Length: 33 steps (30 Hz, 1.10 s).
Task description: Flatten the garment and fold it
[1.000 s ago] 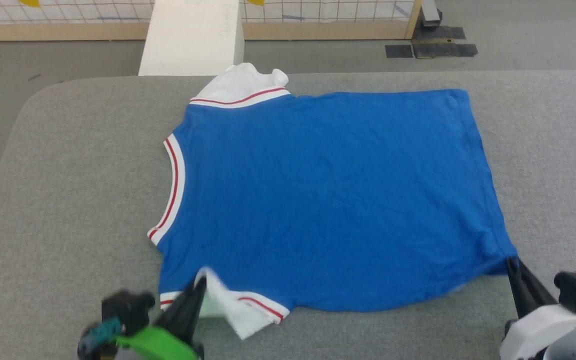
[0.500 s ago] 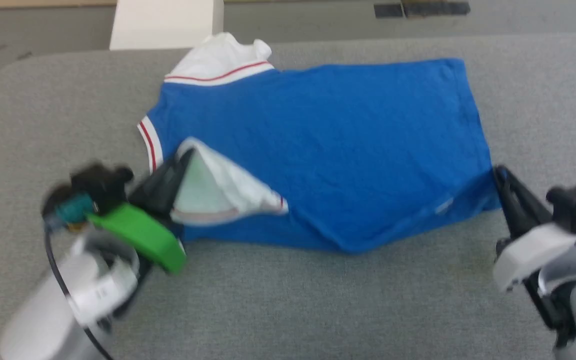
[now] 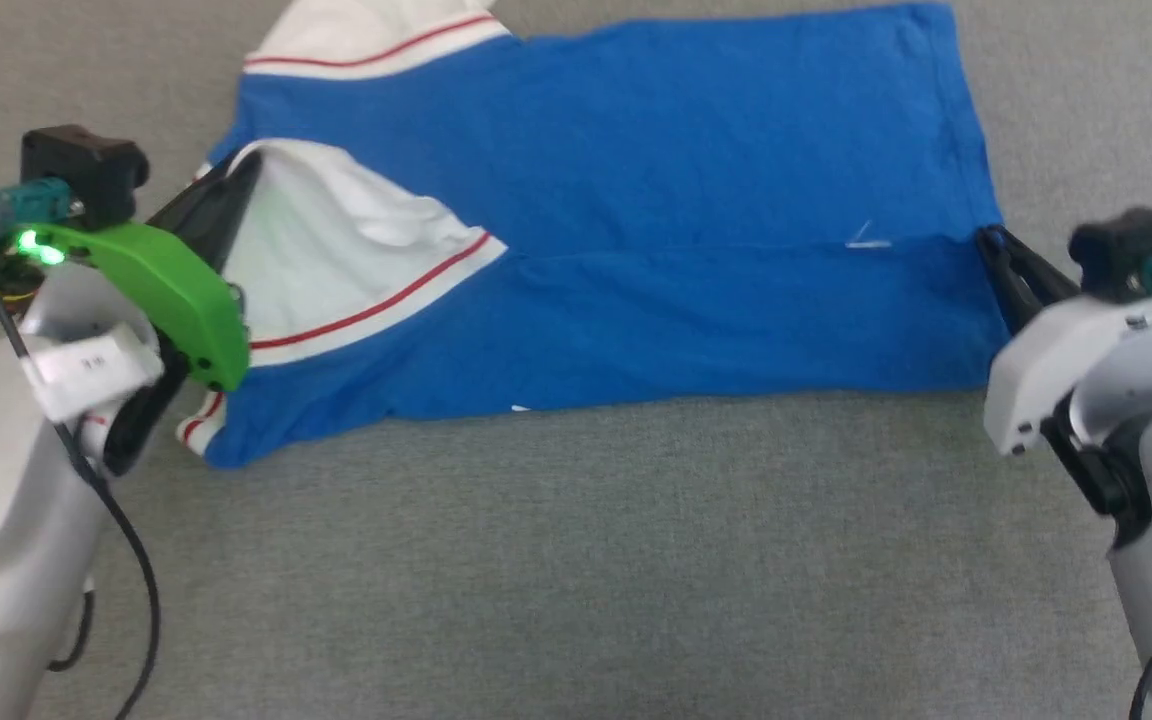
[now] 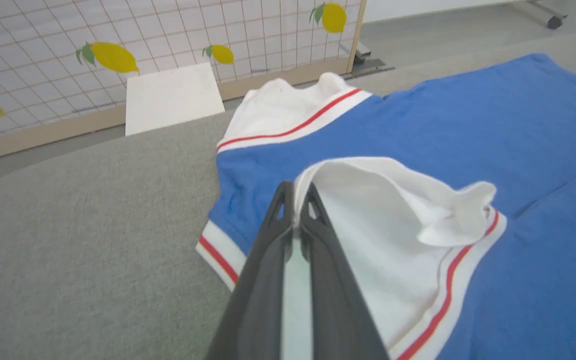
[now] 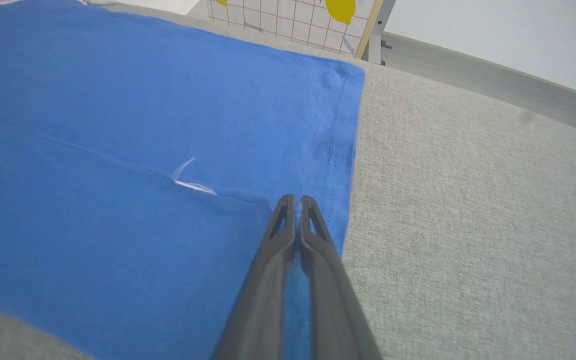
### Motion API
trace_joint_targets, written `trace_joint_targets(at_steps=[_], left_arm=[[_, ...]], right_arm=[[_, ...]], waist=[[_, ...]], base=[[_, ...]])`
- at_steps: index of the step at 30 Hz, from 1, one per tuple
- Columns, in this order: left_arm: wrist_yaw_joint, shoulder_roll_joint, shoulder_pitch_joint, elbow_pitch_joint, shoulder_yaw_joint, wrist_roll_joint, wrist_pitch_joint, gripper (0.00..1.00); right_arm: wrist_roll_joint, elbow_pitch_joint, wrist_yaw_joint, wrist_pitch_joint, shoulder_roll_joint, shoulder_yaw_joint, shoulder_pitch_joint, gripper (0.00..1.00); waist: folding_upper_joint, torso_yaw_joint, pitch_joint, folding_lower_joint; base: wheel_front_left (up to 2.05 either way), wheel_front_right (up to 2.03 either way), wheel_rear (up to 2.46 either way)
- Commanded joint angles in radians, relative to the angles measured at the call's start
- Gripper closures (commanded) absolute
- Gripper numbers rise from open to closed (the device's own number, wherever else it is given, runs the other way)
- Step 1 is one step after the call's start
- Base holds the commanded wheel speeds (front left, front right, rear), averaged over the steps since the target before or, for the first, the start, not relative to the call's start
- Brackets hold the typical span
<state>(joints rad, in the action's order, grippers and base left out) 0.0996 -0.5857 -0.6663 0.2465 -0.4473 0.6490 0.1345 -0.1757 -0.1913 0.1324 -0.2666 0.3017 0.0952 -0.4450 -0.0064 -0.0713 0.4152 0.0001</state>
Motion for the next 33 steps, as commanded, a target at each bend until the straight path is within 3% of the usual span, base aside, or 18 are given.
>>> trace_joint_targets(at_steps=[1,6,10,13,16,17,18,19,20,21,24,29,33], left_arm=[[0.003,-0.016,-0.018,0.033,0.003,0.015,0.026,1.00],[-0.005,-0.031,-0.017,0.125,-0.007,0.062,0.158,1.00],[-0.009,-0.027,-0.006,0.168,-0.020,0.138,0.324,1.00],[-0.028,-0.024,0.001,0.174,-0.029,0.192,0.453,1.00],[-0.052,-0.019,0.011,0.153,-0.023,0.225,0.504,1.00],[-0.059,-0.019,0.013,0.139,-0.019,0.220,0.489,1.00],[-0.064,-0.021,0.014,0.127,-0.015,0.208,0.462,0.68],[-0.075,-0.024,0.016,0.113,-0.008,0.183,0.412,0.12],[-0.082,-0.024,0.020,0.106,-0.006,0.162,0.370,0.00],[-0.086,-0.021,0.028,0.094,-0.002,0.138,0.309,0.00],[-0.107,-0.003,0.062,0.066,0.020,0.081,0.121,0.00],[-0.204,0.054,0.178,0.012,0.050,-0.018,-0.209,0.00],[-0.277,0.124,0.297,-0.020,0.072,-0.028,-0.350,0.00]], right_arm=[[-0.007,-0.018,-0.002,-0.022,0.007,0.010,-0.032,1.00],[-0.020,-0.089,-0.002,-0.135,0.019,0.041,-0.094,1.00],[-0.052,-0.128,-0.002,-0.245,0.030,0.065,-0.133,1.00],[-0.079,-0.136,-0.002,-0.318,0.033,0.072,-0.153,1.00],[-0.099,-0.133,-0.002,-0.377,0.029,0.067,-0.157,1.00],[-0.102,-0.129,-0.002,-0.392,0.027,0.063,-0.154,1.00],[-0.104,-0.124,-0.002,-0.397,0.025,0.056,-0.151,1.00],[-0.103,-0.115,-0.002,-0.390,0.021,0.046,-0.146,0.76],[-0.101,-0.107,-0.002,-0.378,0.019,0.039,-0.139,0.58],[-0.102,-0.098,-0.002,-0.359,0.013,0.029,-0.127,0.00],[-0.103,-0.070,-0.002,-0.283,-0.005,-0.005,-0.077,0.00],[-0.107,-0.004,-0.002,-0.076,-0.061,-0.070,0.055,0.00],[-0.085,0.051,-0.002,0.108,-0.120,-0.127,0.167,0.00]], waist=[[0.0064,-0.023,0.044,-0.0001],[0.0064,-0.029,0.065,-0.0001],[0.0064,-0.027,0.072,-0.0001],[0.0064,-0.025,0.070,-0.0001],[0.0064,-0.023,0.061,-0.0001],[0.0064,-0.023,0.055,-0.0001],[0.0064,-0.022,0.051,-0.0001],[0.0064,-0.022,0.043,-0.0001],[0.0064,-0.021,0.035,-0.0001],[0.0064,-0.020,0.023,-0.0001],[0.0064,-0.014,-0.018,-0.0001],[0.0064,0.004,-0.100,-0.0001],[0.0064,0.019,-0.157,-0.0001]], base=[[0.00,0.00,0.00],[0.00,0.00,0.00],[0.00,0.00,0.00],[0.00,0.00,0.00],[0.00,0.00,0.00],[0.00,0.00,0.00],[0.00,0.00,0.00],[0.00,0.00,0.00],[0.00,0.00,0.00],[0.00,0.00,0.00],[0.00,0.00,0.00],[0.00,0.00,0.00],[0.00,0.00,0.00]])
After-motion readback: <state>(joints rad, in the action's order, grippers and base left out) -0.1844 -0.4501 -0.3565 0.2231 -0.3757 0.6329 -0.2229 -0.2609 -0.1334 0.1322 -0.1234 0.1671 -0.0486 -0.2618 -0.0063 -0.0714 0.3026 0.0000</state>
